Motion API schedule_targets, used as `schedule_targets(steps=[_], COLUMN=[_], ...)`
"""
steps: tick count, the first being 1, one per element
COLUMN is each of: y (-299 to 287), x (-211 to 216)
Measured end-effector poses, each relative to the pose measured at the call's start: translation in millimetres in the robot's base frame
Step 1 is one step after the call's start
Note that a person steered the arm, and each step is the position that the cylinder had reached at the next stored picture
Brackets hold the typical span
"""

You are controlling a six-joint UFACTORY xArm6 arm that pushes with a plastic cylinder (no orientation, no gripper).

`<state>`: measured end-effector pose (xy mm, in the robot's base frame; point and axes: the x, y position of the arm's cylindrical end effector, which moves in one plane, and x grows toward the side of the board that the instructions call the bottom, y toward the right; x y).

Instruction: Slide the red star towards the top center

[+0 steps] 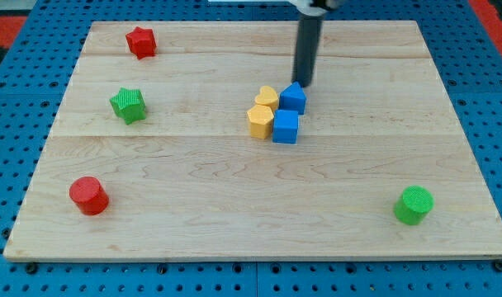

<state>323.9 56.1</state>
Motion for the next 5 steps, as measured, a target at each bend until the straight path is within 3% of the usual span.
schedule_targets(steps=[3, 5], y=[-283.8, -278.4], x=[-18.0, -77.5])
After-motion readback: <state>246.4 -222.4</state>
